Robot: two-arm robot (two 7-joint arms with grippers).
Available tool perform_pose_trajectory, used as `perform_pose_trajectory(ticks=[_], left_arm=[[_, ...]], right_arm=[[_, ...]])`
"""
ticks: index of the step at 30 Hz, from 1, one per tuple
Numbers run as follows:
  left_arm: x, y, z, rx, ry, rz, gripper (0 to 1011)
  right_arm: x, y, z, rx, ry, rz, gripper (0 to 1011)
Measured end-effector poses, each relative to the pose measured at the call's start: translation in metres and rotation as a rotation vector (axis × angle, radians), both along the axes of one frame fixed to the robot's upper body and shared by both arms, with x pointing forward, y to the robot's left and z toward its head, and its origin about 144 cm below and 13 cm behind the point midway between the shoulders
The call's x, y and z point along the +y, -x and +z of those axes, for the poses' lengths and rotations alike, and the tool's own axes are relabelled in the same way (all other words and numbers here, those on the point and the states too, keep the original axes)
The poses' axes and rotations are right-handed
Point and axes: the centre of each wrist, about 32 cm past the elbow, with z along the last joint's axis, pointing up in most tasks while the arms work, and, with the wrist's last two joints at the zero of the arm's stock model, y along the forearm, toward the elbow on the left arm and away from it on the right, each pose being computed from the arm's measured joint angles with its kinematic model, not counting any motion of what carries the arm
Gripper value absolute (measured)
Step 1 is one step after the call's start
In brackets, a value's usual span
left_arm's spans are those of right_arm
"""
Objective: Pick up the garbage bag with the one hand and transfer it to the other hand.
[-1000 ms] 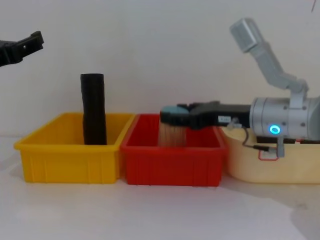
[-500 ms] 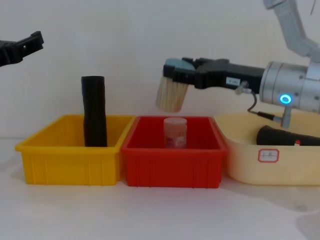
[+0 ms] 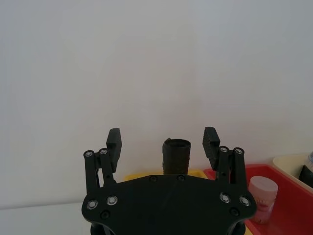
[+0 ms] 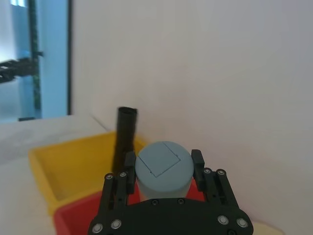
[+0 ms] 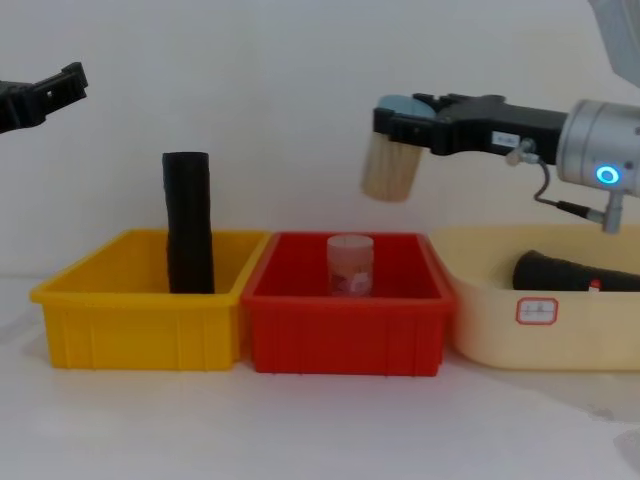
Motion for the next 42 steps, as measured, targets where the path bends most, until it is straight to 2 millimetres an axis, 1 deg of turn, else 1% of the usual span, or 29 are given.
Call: perform_pose_trajectory(ticks=[9, 23, 24, 25, 27, 28, 31, 32, 34, 35, 36, 42], left_arm=[[0.000, 0.000, 0.000, 0.000, 0.000, 0.000, 1000], [0.000, 0.000, 0.000, 0.000, 0.000, 0.000, 1000], [0.000, 0.000, 0.000, 0.000, 0.000, 0.000, 1000], [0.000, 0.000, 0.000, 0.000, 0.000, 0.000, 1000], [0.000, 0.000, 0.000, 0.000, 0.000, 0.000, 1000], [0.000, 0.000, 0.000, 0.000, 0.000, 0.000, 1000], [0.000, 0.000, 0.000, 0.000, 0.000, 0.000, 1000], [0.000, 0.000, 0.000, 0.000, 0.000, 0.000, 1000], [0.000, 0.000, 0.000, 0.000, 0.000, 0.000, 1000], [0.000, 0.000, 0.000, 0.000, 0.000, 0.000, 1000], [0.000, 0.000, 0.000, 0.000, 0.000, 0.000, 1000], [0.000, 0.000, 0.000, 0.000, 0.000, 0.000, 1000]], right_arm=[[-0.019, -0.001, -0.003, 0.048, 0.022, -0.127, 658], [-0.056, -0.001, -0.022, 0.194, 0.057, -0.351, 666], [-0.057, -0.001, -0.022, 0.199, 0.058, -0.361, 675], [-0.061, -0.001, -0.025, 0.221, 0.063, -0.387, 721], [-0.065, 0.000, -0.028, 0.241, 0.068, -0.412, 762], [-0.069, 0.000, -0.030, 0.262, 0.072, -0.435, 816], [-0.074, 0.002, -0.035, 0.295, 0.080, -0.470, 869], [-0.076, 0.003, -0.037, 0.317, 0.086, -0.490, 918], [-0.079, 0.005, -0.039, 0.338, 0.091, -0.512, 964], [-0.079, 0.005, -0.039, 0.338, 0.091, -0.512, 964], [-0.080, 0.007, -0.039, 0.345, 0.093, -0.521, 1001], [-0.084, 0.015, -0.040, 0.356, 0.105, -0.530, 1000]])
